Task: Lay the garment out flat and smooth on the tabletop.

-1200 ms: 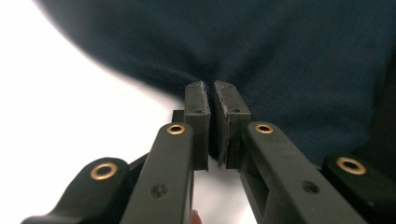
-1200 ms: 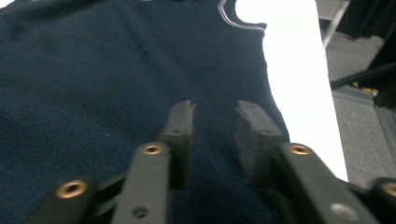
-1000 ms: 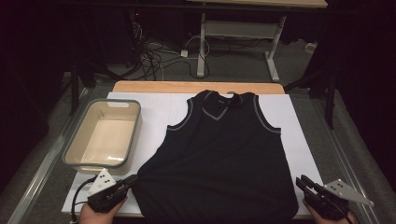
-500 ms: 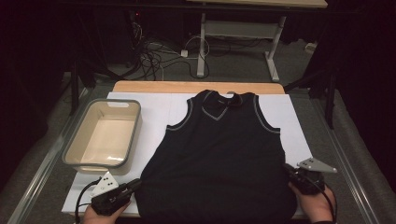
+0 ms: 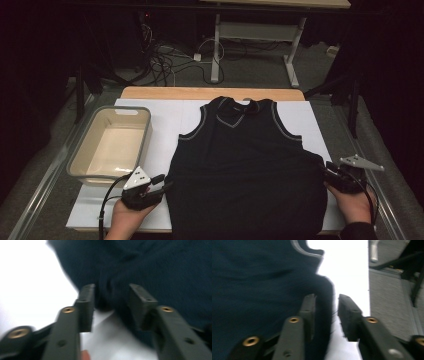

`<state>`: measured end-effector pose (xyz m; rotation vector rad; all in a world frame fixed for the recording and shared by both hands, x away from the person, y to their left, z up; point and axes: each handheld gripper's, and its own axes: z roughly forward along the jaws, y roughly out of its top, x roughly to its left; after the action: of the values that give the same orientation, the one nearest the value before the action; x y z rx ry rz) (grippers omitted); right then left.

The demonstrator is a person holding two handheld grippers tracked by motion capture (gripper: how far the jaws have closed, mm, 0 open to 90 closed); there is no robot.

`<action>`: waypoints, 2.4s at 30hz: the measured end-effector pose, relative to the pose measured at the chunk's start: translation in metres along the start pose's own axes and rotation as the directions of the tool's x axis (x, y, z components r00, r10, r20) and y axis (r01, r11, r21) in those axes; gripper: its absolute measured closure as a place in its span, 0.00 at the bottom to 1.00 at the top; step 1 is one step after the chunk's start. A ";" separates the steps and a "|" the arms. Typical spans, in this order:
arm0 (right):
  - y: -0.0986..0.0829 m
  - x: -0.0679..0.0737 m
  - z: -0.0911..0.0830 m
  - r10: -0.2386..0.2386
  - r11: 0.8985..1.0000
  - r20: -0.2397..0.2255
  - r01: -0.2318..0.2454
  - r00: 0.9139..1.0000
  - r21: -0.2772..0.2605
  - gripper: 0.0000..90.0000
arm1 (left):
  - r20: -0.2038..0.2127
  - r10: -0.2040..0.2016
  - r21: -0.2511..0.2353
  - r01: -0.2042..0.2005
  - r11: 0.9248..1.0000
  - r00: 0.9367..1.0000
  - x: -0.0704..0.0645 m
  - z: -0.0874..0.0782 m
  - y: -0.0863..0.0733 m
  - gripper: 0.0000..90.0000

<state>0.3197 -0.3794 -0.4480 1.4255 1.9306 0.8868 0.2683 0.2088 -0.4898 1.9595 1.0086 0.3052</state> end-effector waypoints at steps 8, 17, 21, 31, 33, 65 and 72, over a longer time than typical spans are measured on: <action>-0.052 0.034 -0.046 -0.023 0.999 -0.059 0.021 0.998 -0.044 0.57 | 0.059 0.029 0.095 -0.034 0.995 0.998 -0.041 0.000 -0.025 0.49; -0.086 0.035 -0.064 0.011 0.999 -0.064 -0.014 0.998 -0.043 0.55 | 0.078 0.096 0.091 -0.103 0.991 0.992 -0.060 -0.011 -0.031 0.93; -0.089 0.042 -0.068 0.004 0.998 -0.093 -0.009 0.996 -0.061 0.51 | 0.113 0.077 0.081 -0.086 0.993 0.991 -0.063 -0.028 -0.044 0.93; -0.100 0.053 -0.076 -0.069 0.997 -0.108 0.065 0.992 -0.036 0.95 | 0.198 0.084 0.084 -0.103 0.991 0.976 -0.073 -0.037 -0.055 0.93; -0.106 0.050 -0.090 -0.077 0.996 -0.079 0.074 0.994 -0.047 0.95 | 0.233 0.084 0.080 -0.105 0.991 0.969 -0.074 -0.035 -0.055 0.93; -0.116 0.038 -0.101 -0.016 0.997 -0.103 0.008 0.995 -0.082 0.63 | -0.052 -0.025 0.141 0.032 0.990 0.998 0.000 0.042 0.023 0.68; -0.098 0.045 -0.085 -0.049 0.994 -0.133 0.035 0.990 -0.104 0.63 | -0.038 0.022 0.097 -0.018 0.995 0.999 -0.004 0.035 0.020 0.94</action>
<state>0.1850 -0.3712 -0.4756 1.2908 1.9762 1.0705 0.2959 0.1799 -0.4931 2.0585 1.0466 0.3118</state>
